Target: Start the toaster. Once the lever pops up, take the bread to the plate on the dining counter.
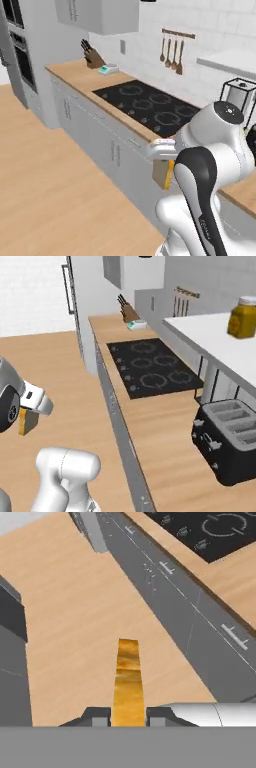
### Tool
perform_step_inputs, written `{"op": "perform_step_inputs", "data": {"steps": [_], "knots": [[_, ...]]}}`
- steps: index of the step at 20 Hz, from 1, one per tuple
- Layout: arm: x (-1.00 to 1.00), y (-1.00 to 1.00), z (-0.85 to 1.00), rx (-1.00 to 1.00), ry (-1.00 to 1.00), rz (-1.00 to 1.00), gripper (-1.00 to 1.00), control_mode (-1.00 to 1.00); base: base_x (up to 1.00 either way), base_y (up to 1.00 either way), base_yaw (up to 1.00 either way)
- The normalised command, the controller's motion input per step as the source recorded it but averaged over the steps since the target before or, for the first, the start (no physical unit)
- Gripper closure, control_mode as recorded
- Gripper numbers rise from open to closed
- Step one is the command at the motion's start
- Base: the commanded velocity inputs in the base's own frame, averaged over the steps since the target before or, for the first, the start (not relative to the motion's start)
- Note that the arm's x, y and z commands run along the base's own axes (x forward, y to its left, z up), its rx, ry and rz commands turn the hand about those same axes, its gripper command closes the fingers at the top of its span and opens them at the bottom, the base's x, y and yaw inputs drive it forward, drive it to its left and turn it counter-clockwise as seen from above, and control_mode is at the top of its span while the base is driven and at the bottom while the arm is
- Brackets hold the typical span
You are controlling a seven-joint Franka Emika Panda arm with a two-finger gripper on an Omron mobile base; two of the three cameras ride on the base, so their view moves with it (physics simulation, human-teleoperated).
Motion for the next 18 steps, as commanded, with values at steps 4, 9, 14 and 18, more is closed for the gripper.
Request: {"op": "perform_step_inputs", "data": {"steps": [4, 9, 14, 18], "knots": [[0.0, 0.0, 0.0, 0.0, 0.0, 0.0, 1.0, 1.0, 0.0, 0.0, 1.0], [0.0, 0.0, 0.0, 0.0, 0.0, 0.0, 1.0, 1.0, 0.0, 0.0, 1.0], [0.0, 0.0, 0.0, 0.0, 0.0, 0.0, 1.0, 1.0, 0.02, 0.0, 0.96], [0.0, 0.0, 0.0, 0.0, 0.0, 0.0, 1.0, 1.0, 0.0, 0.0, 0.93]]}}
